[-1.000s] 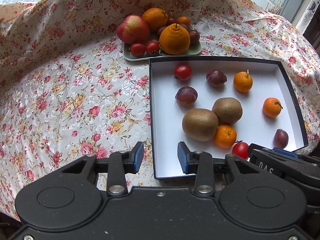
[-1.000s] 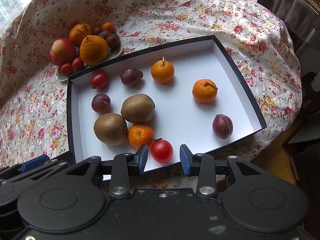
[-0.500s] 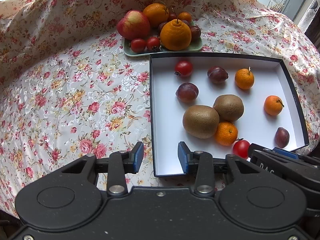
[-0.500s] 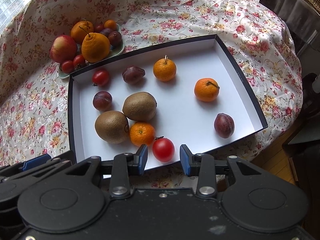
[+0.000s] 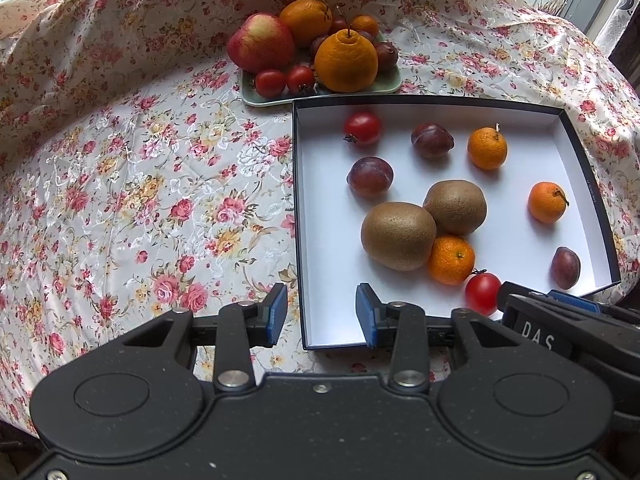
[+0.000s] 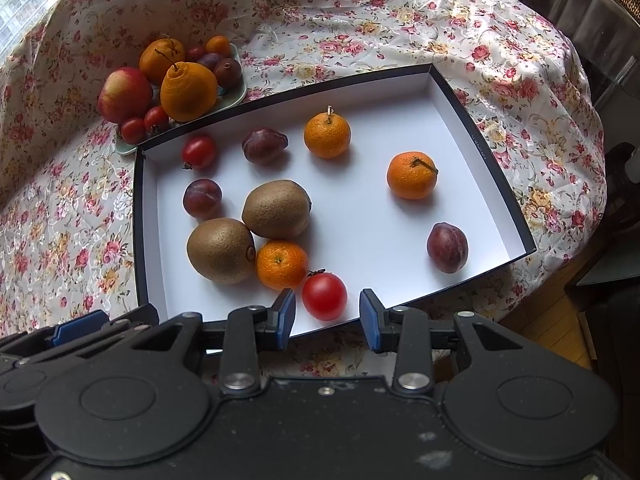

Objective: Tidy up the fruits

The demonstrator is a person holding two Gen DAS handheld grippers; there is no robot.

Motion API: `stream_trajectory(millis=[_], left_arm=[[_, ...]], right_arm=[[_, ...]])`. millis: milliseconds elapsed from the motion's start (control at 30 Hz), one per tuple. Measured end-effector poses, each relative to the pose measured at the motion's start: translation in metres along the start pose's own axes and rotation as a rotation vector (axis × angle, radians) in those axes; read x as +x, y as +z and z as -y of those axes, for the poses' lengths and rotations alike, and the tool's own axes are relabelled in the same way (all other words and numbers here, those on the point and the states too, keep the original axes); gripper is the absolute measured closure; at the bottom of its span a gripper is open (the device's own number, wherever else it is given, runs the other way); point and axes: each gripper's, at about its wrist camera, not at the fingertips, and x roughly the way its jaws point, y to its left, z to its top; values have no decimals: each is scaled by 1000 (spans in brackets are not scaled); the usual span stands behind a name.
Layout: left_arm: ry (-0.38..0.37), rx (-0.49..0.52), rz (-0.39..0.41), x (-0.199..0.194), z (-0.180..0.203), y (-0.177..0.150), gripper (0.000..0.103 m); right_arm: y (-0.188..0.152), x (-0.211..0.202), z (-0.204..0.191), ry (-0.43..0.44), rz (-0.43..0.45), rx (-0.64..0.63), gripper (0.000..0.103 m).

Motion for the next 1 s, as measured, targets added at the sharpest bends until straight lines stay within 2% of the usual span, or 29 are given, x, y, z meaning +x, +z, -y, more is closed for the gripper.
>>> stream_trajectory(millis=[1000], left_arm=[[-1, 1, -8, 4, 0, -1, 55]], right_arm=[[0, 1, 2, -1, -10, 1, 64]])
